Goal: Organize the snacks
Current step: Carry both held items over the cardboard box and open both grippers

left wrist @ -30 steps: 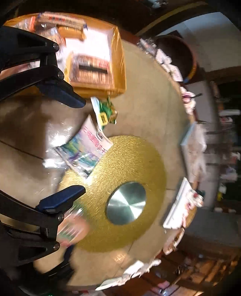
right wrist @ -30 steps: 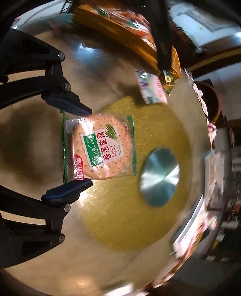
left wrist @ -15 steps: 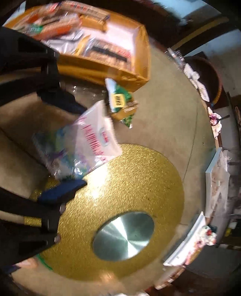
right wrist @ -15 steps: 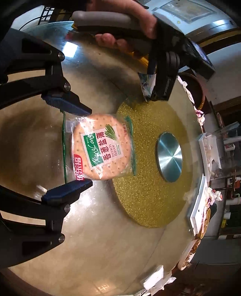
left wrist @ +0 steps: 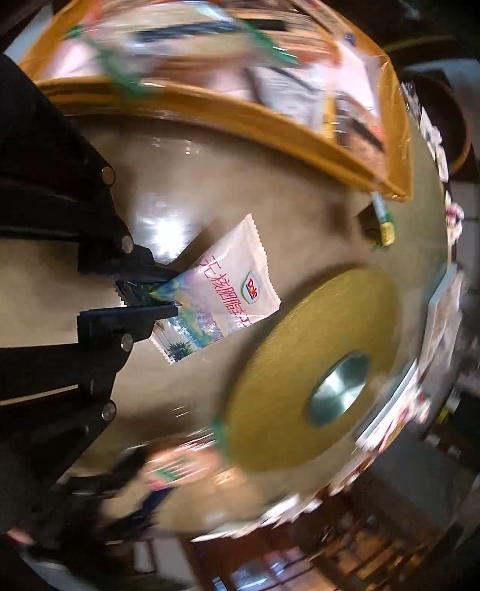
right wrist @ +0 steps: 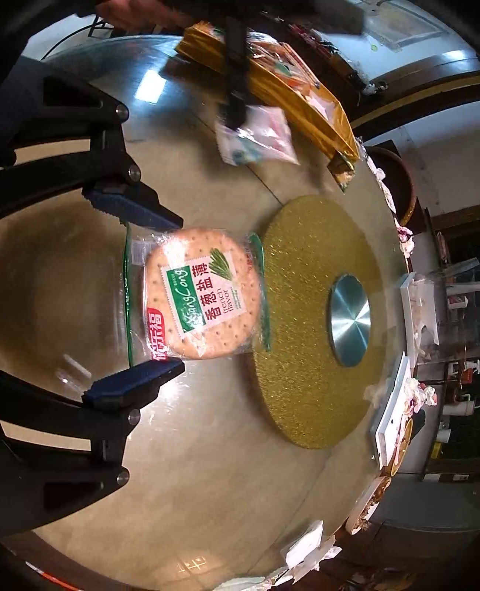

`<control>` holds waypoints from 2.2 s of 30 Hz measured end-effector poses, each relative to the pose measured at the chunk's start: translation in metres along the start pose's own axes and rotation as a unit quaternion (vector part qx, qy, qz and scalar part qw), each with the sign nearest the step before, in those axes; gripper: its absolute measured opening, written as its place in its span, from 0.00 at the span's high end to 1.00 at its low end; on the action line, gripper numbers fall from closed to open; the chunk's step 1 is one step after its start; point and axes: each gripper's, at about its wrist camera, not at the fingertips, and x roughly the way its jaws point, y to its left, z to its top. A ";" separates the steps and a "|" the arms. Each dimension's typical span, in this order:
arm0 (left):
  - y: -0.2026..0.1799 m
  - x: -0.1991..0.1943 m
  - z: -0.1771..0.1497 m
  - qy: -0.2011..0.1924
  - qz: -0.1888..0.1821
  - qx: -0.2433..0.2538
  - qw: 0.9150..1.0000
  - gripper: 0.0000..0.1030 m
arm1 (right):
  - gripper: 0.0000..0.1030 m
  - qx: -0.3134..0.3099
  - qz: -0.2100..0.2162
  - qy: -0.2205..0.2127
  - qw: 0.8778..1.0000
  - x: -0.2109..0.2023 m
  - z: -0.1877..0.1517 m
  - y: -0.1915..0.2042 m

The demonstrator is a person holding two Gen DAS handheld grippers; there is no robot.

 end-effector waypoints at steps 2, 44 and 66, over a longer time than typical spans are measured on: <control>0.001 -0.009 -0.020 0.005 -0.011 0.012 1.000 0.89 | 0.29 -0.003 0.006 0.002 1.000 -0.003 -0.003 0.002; 0.142 -0.151 0.020 -0.213 -0.054 -0.096 0.971 0.90 | 0.26 -0.043 0.179 -0.063 0.981 -0.005 0.087 0.170; 0.232 -0.060 0.133 -0.103 -0.005 -0.122 0.987 0.88 | 0.24 -0.068 0.167 0.008 0.984 0.111 0.155 0.257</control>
